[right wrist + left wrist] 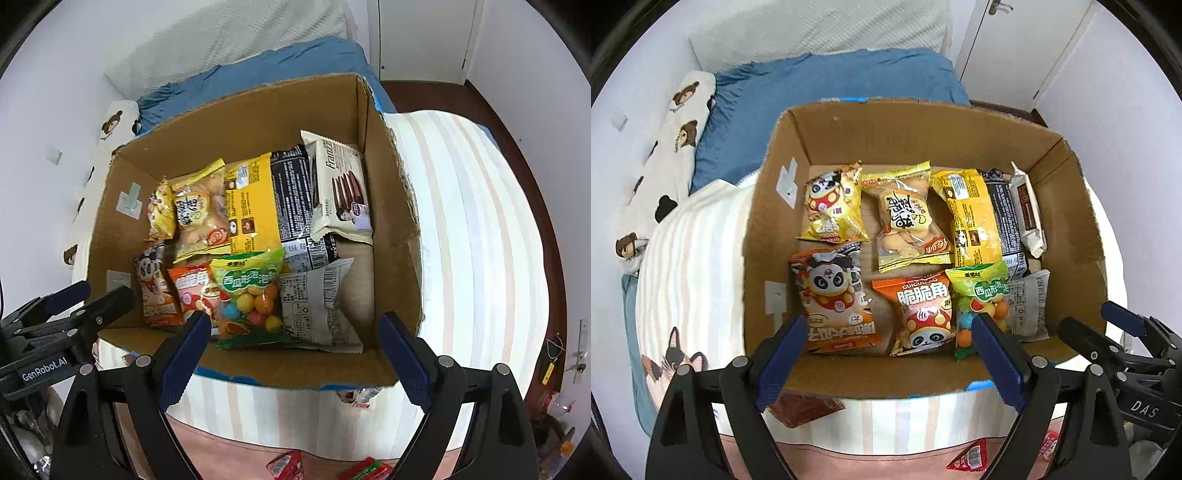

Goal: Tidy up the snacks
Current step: 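Withdraw both tools and lower them toward the snacks on the bed, then grasp the brown sauce packet with the left tool while the right tool grasps the red-green packet, then carry both packets into the box and open both tools, then withdraw both tools and lower them toward the last snacks, then grasp the small red packet with the left tool while the right tool grasps the white egg packet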

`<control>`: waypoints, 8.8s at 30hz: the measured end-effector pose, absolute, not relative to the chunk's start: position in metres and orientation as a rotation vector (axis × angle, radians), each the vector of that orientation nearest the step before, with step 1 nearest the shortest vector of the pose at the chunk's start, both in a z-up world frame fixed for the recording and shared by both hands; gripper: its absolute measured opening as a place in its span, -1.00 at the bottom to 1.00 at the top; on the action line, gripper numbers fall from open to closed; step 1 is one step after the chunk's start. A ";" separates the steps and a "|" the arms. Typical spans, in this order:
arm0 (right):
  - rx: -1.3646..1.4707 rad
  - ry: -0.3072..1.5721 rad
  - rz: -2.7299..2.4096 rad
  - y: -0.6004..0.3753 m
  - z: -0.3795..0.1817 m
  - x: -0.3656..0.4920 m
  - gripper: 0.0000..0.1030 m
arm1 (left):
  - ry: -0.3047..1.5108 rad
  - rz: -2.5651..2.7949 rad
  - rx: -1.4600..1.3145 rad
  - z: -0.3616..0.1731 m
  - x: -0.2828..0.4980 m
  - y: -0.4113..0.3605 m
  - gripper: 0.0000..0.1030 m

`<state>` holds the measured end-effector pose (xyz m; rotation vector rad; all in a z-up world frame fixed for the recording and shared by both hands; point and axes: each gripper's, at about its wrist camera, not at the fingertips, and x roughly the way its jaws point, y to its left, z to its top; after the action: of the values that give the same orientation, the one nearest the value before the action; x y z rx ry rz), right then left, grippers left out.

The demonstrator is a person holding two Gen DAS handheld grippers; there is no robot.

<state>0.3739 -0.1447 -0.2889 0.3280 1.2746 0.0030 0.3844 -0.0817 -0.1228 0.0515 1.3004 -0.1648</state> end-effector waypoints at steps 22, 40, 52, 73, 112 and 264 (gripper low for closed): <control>0.224 0.915 0.026 -0.112 -0.158 0.237 0.82 | 0.912 -0.161 0.054 -0.006 0.243 -0.055 0.77; 0.252 1.306 -0.023 -0.157 -0.298 0.162 0.91 | 1.209 -0.141 0.079 -0.128 0.171 -0.060 0.76; -0.260 1.639 0.144 -0.146 -0.434 0.161 0.56 | 1.538 -0.339 0.130 -0.259 0.147 -0.136 0.76; 0.740 1.459 -0.050 -0.206 -0.423 0.181 0.50 | 1.374 -0.143 0.384 -0.231 0.239 -0.043 0.76; 0.374 1.434 -0.207 -0.159 -0.432 0.204 0.13 | 1.560 -0.026 0.022 -0.301 0.154 -0.050 0.15; 0.502 1.242 -0.022 -0.205 -0.368 0.236 0.32 | 1.550 -0.214 -0.173 -0.276 0.220 -0.127 -0.05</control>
<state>0.2364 -0.2048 -0.3684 0.5019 1.2422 -0.0225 0.2202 -0.1272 -0.2759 -0.1731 1.5499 -0.2143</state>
